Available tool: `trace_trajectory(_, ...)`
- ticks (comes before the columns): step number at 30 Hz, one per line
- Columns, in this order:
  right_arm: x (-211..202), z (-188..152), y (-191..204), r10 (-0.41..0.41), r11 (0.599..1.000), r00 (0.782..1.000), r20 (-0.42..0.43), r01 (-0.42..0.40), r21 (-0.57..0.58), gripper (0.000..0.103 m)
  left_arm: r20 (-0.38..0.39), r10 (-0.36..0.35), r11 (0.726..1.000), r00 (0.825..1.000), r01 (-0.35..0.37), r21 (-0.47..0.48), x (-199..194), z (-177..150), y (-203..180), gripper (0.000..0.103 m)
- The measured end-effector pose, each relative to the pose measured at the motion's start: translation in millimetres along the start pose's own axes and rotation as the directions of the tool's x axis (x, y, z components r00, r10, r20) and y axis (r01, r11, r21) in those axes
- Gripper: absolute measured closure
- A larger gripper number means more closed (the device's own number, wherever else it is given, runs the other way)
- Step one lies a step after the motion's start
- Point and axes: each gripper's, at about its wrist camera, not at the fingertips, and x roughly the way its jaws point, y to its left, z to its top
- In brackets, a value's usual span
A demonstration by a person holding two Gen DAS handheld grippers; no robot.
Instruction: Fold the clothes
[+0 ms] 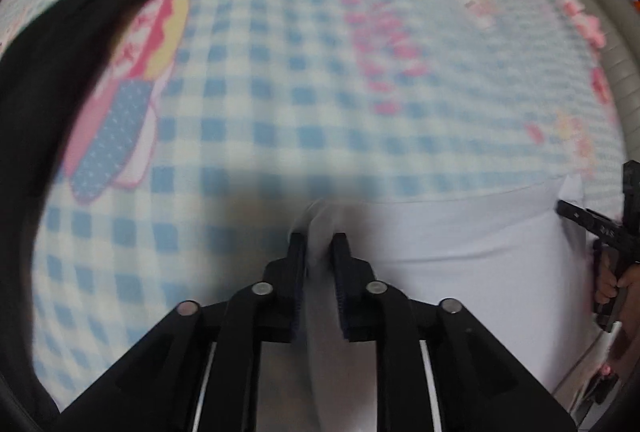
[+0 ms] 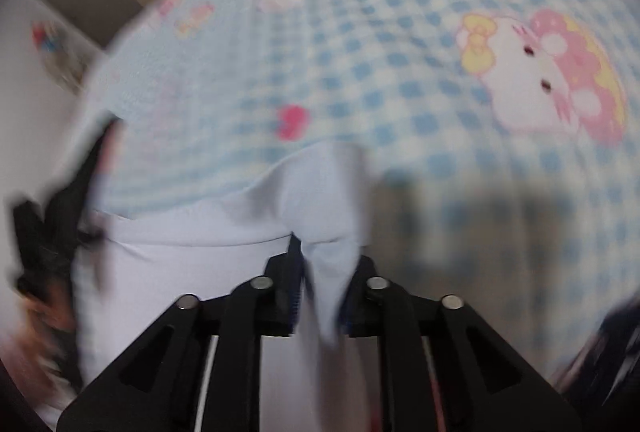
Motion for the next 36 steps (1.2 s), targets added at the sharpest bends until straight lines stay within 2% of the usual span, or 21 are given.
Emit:
trace_trajectory(1,17.5,1.6,-0.2,-0.022,0.999,0.998,-0.053,0.02,-0.032,0.075,-0.01,0.002,1.0,1.0,-0.002,-0.005,5.1,6.2,2.4,0.076)
trace_trajectory(2,20.1,4.4,3.0,-0.038,0.998,0.997,-0.063,0.035,-0.048,0.074,-0.006,0.0,1.0,1.0,0.0,-0.019,5.3,10.5,4.1,0.076)
trace_trajectory(4,5.8,11.3,14.0,-0.061,0.997,0.998,-0.031,0.059,-0.056,0.069,0.103,-0.001,0.998,0.995,0.008,-0.065,-26.4,2.4,1.9,0.066)
trace_trajectory(5,-6.7,10.4,19.2,-0.069,0.996,0.998,0.007,0.069,-0.06,0.068,0.159,-0.005,0.997,0.987,0.017,-0.073,-43.6,-7.9,0.7,0.057)
trace_trajectory(6,-22.6,6.7,24.3,-0.075,0.995,0.995,0.061,0.079,-0.063,0.064,0.199,-0.007,0.996,0.98,0.024,-0.083,-58.9,-19.5,0.3,0.053)
trace_trajectory(8,-52.2,-6.8,31.8,-0.104,0.992,0.985,0.137,0.113,-0.059,0.055,0.209,0.005,0.994,0.978,0.018,-0.106,-79.4,-50.3,3.5,0.053)
trace_trajectory(10,-70.5,-26.0,37.9,-0.105,0.993,0.985,0.134,0.112,-0.045,0.055,0.175,0.041,0.991,0.984,-0.018,-0.133,-91.0,-88.1,10.3,0.056)
trace_trajectory(11,-76.1,-37.6,41.9,-0.093,0.994,0.989,0.111,0.098,-0.039,0.055,0.157,0.034,0.989,0.987,-0.011,-0.147,-93.3,-107.6,13.5,0.061)
trace_trajectory(12,-80.5,-48.8,48.8,-0.063,0.997,0.994,0.086,0.067,-0.039,0.055,0.139,0.027,0.987,0.99,-0.005,-0.161,-95.7,-127.2,16.7,0.067)
trace_trajectory(14,-85.1,-71.6,70.2,0.016,0.998,0.999,0.033,-0.014,-0.061,0.055,0.105,0.006,0.984,0.994,0.013,-0.177,-97.2,-162.8,18.2,0.069)
trace_trajectory(17,-80.5,-106.4,117.8,0.1,0.987,0.994,-0.054,-0.106,-0.125,0.055,0.063,-0.041,0.98,0.997,0.052,-0.19,-92.0,-208.1,13.6,0.071)
trace_trajectory(19,-69.1,-130.4,149.1,0.153,0.973,0.98,-0.126,-0.171,-0.153,0.055,0.023,-0.077,0.976,0.997,0.08,-0.202,-84.1,-229.8,11.9,0.072)
trace_trajectory(22,-52.8,-145.9,177.8,0.159,0.966,0.973,-0.17,-0.189,-0.176,0.055,0.004,-0.109,0.974,0.994,0.107,-0.198,-80.8,-251.0,6.5,0.072)
trace_trajectory(28,-21.4,-170.4,229.8,0.147,0.955,0.961,-0.235,-0.2,-0.218,0.055,-0.011,-0.201,0.955,0.98,0.193,-0.226,-79.0,-272.8,3.5,0.072)
trace_trajectory(30,-10.9,-178.6,247.1,0.142,0.951,0.956,-0.256,-0.204,-0.231,0.047,-0.006,-0.207,0.956,0.978,0.201,-0.215,-83.3,-280.5,-0.2,0.072)
trace_trajectory(32,-0.4,-186.8,264.5,0.137,0.947,0.951,-0.278,-0.208,-0.245,0.047,0.004,-0.213,0.955,0.977,0.209,-0.209,-87.8,-281.7,-2.4,0.072)
trace_trajectory(34,10.1,-194.9,281.8,0.132,0.942,0.945,-0.299,-0.213,-0.258,0.053,0.014,-0.222,0.953,0.975,0.22,-0.208,-93.0,-282.7,-2.7,0.071)
trace_trajectory(35,15.3,-199.0,290.5,0.129,0.94,0.942,-0.309,-0.216,-0.265,0.066,0.018,-0.228,0.951,0.973,0.227,-0.208,-95.5,-283.4,-2.1,0.071)
trace_trajectory(36,14.9,-200.1,289.8,0.132,0.94,0.942,-0.309,-0.218,-0.263,0.072,0.02,-0.235,0.95,0.972,0.234,-0.208,-96.6,-283.9,-1.5,0.071)
